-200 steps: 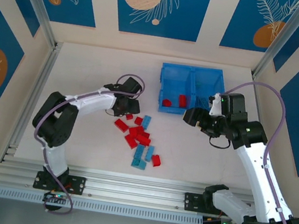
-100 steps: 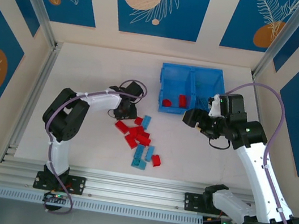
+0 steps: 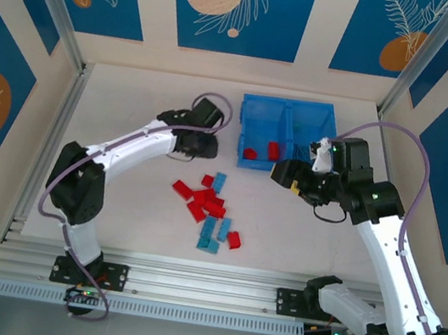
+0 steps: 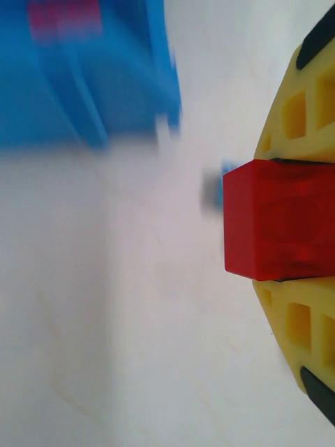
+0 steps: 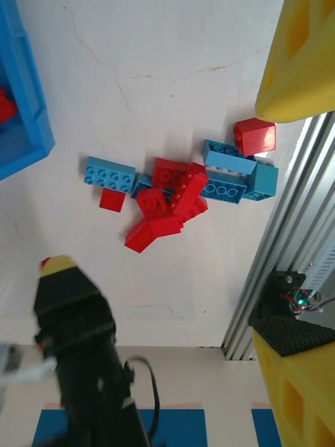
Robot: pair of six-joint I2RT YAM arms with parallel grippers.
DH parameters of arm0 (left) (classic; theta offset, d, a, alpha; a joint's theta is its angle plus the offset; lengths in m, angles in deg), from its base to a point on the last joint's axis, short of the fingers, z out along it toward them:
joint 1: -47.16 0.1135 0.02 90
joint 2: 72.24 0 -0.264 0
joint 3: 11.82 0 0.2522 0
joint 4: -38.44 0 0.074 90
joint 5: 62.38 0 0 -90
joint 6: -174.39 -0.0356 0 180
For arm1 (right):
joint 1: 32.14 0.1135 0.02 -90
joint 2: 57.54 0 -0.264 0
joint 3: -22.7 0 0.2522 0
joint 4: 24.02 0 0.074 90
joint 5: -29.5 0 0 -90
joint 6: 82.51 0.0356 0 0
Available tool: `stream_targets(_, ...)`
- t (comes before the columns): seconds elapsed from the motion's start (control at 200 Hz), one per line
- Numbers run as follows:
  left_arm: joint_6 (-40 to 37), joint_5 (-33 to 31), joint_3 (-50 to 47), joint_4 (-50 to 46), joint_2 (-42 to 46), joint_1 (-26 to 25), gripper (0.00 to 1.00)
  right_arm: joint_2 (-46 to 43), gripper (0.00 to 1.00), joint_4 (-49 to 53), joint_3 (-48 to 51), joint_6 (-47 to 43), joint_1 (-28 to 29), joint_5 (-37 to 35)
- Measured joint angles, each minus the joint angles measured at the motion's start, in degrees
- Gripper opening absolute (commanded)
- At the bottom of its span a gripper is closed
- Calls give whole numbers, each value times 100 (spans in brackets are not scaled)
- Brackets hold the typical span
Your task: Sort the legos into containers by color
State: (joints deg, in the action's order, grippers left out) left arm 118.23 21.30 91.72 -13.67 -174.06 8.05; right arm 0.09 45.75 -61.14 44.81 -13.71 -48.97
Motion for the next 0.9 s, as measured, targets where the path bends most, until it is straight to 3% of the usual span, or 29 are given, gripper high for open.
stream_targets(0.18, -721, -151, 1674, 192, -409, -647, 26, -234, 75, -28, 0, 175, 0, -151)
stream_targets(0.395, -1351, -367, 3119, 616, -2131, -660, 26, -540, 75, 33, 15, 319, 11, -297)
stream_targets(0.63, -1652, -492, 4378, 450, -3825, -638, 43, -992, 76, 184, 87, 391, 31, -503)
stream_targets(0.74, -1628, -492, 4535, 376, -4002, -638, 52, -1056, 76, 227, 87, 424, 33, -533)
stream_targets(0.9, -1578, -485, 4706, 343, -3980, -638, 55, -1047, 76, 282, 87, 424, 33, -551)
